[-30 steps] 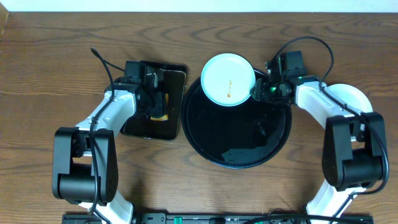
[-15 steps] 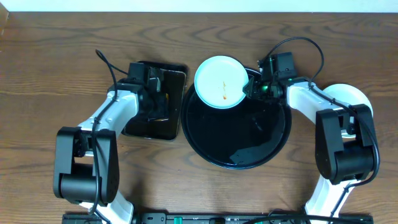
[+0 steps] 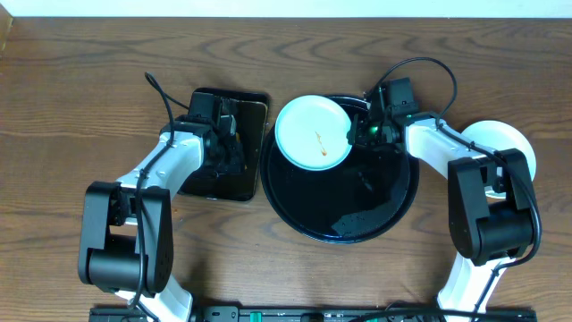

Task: Clean dirty plates on tray and stack at the side

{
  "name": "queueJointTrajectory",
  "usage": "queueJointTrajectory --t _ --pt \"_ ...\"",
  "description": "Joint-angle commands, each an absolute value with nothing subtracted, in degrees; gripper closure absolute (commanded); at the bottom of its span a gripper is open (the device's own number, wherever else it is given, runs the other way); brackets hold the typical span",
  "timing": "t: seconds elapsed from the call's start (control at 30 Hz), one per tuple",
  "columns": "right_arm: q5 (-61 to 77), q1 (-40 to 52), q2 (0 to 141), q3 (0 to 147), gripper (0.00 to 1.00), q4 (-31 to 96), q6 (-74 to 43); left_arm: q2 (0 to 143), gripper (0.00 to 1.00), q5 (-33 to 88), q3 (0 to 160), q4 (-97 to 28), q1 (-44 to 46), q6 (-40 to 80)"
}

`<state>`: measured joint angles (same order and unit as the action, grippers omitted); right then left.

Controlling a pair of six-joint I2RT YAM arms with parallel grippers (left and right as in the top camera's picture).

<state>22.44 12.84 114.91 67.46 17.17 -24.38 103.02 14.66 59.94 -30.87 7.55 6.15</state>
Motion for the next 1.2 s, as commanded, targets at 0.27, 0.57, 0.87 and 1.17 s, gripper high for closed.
queueJointTrajectory --t 0.27,0.57,0.87,1.17 --pt "6.0 12.6 106.7 67.3 0.99 32.7 -20.5 103.7 0.73 14.3 59.2 -31.0 7.6 6.3" --pt "1.1 12.8 106.1 67.3 0.99 40.4 -20.5 103.7 0.84 14.3 59.2 -30.1 7.6 6.3" --pt "1.1 12.8 106.1 67.3 0.99 41.2 -19.6 103.7 0.87 14.3 59.2 -26.9 7.6 6.3" --pt "1.1 12.8 106.1 67.3 0.99 41.8 -19.4 103.5 0.58 12.2 59.9 -27.4 7.4 6.3"
